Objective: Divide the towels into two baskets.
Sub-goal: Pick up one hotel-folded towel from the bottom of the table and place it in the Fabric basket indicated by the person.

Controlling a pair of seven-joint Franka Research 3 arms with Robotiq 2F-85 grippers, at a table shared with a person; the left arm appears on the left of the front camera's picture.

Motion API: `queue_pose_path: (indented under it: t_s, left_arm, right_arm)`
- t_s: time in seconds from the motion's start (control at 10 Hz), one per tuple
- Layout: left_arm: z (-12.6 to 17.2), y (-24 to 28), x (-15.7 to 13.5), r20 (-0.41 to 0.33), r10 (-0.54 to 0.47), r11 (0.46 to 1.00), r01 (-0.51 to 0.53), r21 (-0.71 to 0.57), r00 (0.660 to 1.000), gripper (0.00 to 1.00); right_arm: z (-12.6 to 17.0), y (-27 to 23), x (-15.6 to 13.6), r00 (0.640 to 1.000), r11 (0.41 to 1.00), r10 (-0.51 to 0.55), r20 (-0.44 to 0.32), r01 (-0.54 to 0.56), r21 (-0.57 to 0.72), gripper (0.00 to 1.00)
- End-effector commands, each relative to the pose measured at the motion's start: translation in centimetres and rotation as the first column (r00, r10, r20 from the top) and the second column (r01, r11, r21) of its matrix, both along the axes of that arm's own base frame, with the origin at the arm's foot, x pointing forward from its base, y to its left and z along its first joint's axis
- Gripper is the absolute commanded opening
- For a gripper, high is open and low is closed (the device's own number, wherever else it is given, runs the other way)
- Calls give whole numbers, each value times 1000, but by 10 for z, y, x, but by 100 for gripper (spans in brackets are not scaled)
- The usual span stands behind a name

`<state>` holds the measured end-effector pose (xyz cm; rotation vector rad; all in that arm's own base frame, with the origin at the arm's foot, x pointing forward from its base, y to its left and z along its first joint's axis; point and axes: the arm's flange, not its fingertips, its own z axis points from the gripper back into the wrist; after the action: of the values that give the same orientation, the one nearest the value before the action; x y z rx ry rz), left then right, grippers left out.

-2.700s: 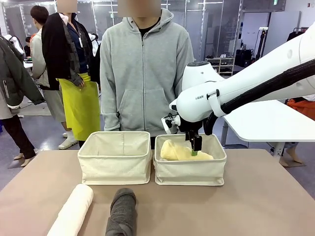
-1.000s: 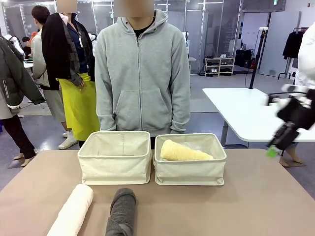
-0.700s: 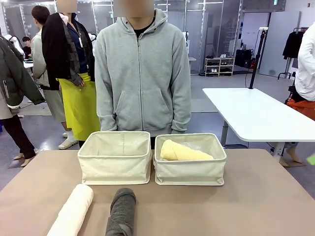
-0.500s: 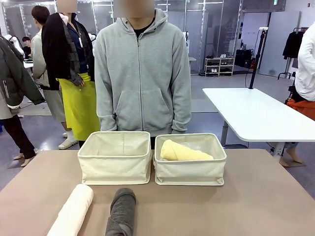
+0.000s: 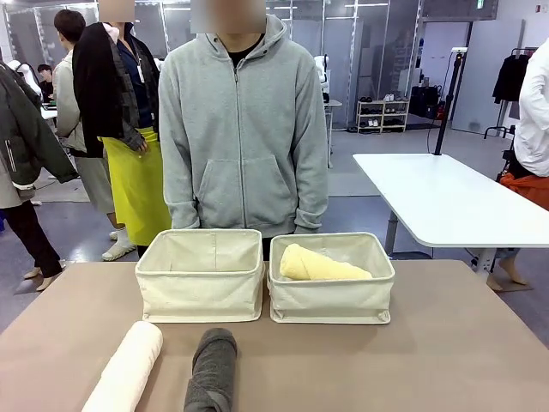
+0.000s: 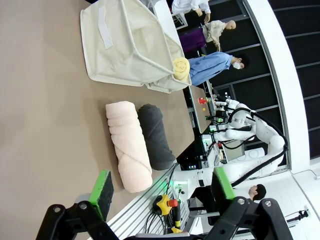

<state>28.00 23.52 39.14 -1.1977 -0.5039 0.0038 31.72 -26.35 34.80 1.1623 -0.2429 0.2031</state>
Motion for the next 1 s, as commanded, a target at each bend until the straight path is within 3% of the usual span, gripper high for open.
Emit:
queue_pose_path:
  t_s: [0.0,0.9]
  left_arm:
    - [3,1,-2,10,3,1000,-3,-10,1000,100]
    - [3,1,-2,10,3,1000,-3,-10,1000,100]
  right_arm:
    - [11,5,-4,1000,1000,-4,25,5,-29,100]
    - [11,5,-4,1000,1000,-4,25,5,-29,100]
